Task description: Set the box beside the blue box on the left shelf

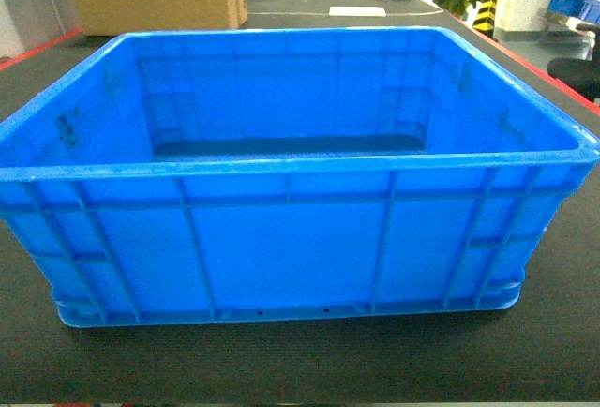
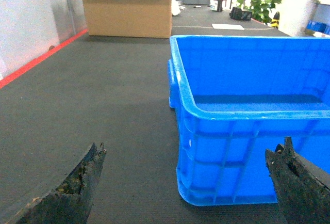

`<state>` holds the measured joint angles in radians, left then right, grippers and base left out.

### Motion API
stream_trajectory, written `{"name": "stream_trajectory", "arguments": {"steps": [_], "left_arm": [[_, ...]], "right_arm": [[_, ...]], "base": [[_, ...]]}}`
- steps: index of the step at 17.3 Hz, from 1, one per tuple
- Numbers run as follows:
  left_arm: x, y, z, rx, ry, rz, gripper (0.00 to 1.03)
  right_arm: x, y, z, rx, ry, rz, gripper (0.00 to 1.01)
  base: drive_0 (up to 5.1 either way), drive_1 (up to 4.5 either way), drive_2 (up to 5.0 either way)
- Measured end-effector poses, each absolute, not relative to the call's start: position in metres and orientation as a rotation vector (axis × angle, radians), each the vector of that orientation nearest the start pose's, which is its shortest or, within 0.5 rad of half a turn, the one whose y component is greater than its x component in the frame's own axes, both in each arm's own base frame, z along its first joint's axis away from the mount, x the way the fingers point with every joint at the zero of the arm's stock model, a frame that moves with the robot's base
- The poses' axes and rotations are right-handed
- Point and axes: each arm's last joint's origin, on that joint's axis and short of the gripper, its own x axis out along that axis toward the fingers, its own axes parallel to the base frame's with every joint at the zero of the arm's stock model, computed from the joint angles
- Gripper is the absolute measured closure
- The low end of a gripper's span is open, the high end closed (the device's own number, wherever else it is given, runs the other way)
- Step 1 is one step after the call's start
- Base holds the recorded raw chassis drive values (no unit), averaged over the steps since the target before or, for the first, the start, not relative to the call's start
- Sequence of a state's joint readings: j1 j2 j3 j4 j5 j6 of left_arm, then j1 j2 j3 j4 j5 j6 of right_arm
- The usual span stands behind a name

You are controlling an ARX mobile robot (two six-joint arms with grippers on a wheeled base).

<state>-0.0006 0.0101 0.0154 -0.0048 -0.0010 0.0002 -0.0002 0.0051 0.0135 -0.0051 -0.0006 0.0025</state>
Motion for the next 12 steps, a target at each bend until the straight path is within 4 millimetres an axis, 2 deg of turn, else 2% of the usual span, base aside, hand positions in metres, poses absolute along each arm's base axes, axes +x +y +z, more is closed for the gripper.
{"name": "stream_trajectory", "arguments": {"steps": [12], "left_arm": [[0.0974,0.0,0.1675,0.0,-0.001,0.0,0.05]], "right_arm": [[0.0972,0.0,0.1672,0.002,-0.003,0.0,0.03]], "base": [[0.0,0.0,0.0]]}}
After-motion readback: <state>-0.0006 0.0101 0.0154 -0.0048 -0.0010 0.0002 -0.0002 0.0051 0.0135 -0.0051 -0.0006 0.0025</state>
